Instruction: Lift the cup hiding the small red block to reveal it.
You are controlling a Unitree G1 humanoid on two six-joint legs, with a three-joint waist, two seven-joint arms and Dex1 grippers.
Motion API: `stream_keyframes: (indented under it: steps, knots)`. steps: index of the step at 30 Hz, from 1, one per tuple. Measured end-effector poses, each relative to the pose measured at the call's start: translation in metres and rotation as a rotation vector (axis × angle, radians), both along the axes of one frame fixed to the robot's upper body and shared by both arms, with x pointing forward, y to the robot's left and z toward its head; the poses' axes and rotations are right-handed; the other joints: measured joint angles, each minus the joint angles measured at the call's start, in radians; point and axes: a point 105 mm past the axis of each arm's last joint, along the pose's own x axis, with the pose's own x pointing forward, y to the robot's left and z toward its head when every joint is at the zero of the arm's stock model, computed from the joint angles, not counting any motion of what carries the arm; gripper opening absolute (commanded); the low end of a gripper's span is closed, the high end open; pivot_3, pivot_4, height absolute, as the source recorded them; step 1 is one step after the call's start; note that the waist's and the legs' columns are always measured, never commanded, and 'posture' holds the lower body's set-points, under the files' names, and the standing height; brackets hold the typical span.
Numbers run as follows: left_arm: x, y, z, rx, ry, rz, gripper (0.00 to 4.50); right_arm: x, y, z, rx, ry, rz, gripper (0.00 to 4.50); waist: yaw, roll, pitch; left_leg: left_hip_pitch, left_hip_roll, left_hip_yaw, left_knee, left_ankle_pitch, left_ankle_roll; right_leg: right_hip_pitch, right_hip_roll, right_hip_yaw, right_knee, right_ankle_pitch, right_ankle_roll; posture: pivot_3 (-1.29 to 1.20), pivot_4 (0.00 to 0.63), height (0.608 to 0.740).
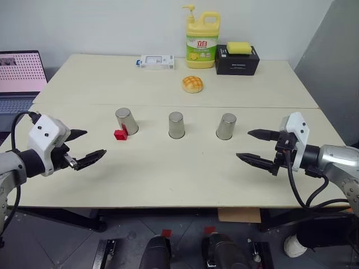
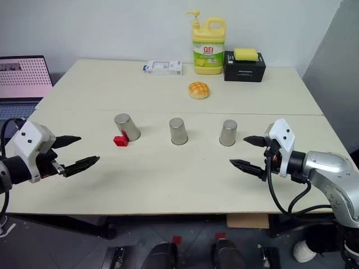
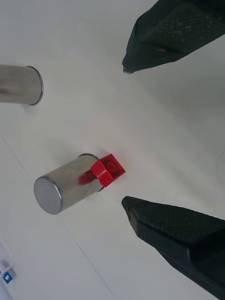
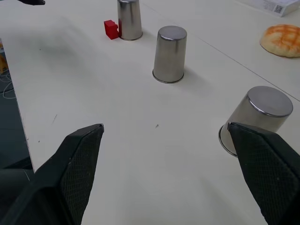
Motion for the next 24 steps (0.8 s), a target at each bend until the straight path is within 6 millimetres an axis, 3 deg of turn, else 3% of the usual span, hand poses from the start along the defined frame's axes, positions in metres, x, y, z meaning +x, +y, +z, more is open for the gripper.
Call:
stream_keyframes:
  steps: [24]
  knots:
    - [0.0017,-0.0063,-0.0027,0.017,0.006,-0.035,4.46,-0.0002,0.0001,-0.0013,-0.005,0.021,-0.004,4.5,0.0,0.0,0.0,0.0,0.0,0.0,0.0,0.0,0.0,0.0,0.0,0.0,0.0,0.0,0.0,0.0,0.15,0.74]
